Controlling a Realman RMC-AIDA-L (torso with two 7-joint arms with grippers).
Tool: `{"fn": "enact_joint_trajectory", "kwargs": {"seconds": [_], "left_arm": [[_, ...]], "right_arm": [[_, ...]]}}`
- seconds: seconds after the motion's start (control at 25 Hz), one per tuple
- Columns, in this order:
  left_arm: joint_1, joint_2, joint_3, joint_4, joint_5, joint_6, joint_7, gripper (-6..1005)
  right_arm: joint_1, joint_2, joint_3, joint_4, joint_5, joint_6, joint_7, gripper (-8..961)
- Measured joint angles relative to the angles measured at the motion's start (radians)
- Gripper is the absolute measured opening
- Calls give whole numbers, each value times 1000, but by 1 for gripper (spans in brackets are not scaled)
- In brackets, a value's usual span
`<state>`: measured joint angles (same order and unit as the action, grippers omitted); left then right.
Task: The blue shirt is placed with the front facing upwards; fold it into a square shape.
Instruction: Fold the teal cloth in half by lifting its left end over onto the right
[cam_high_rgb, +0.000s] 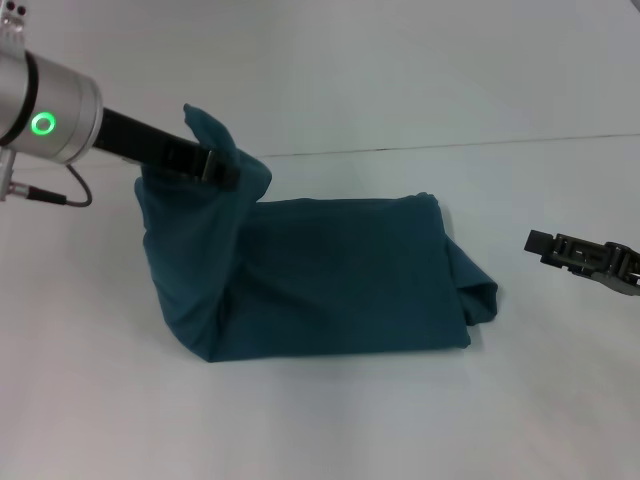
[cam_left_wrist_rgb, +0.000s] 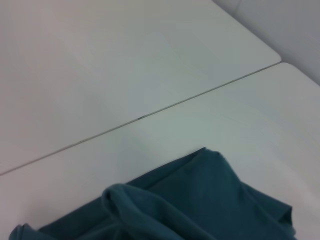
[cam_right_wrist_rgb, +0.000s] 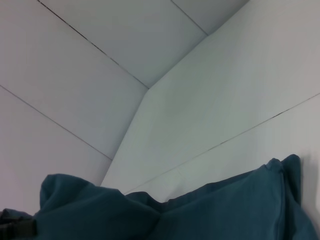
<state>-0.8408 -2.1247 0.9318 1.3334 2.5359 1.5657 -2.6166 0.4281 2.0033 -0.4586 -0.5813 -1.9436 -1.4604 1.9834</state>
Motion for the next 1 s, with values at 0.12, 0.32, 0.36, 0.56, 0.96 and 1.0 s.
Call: {"fn": "enact_joint_trajectory", "kwargs": {"seconds": [0.12,0.32,0.36,0.56,0.96,1.0], "left_arm": [[-19,-1,0,2,-4,7,-1,124],[-41,-31,7,-8,3,-14,-12,126],[-43,-35,15,-11,4,-26,-20,126],[-52,-34,100,-65,4,-127,-102,128],[-75,-40,186,-175,-3,-213,-120,132],[-77,-41,193,-179,-5,-219,-121,133]], "right_arm": [[1,0,1,0,0,0,0,668],[1,0,2,0,0,1,0,669],[1,0,2,0,0,1,1,669],[4,0,-2,0,0,2,2,671],[0,2,-3,2,0,13,1,669],[0,2,-4,5,0,17,1,669]]}}
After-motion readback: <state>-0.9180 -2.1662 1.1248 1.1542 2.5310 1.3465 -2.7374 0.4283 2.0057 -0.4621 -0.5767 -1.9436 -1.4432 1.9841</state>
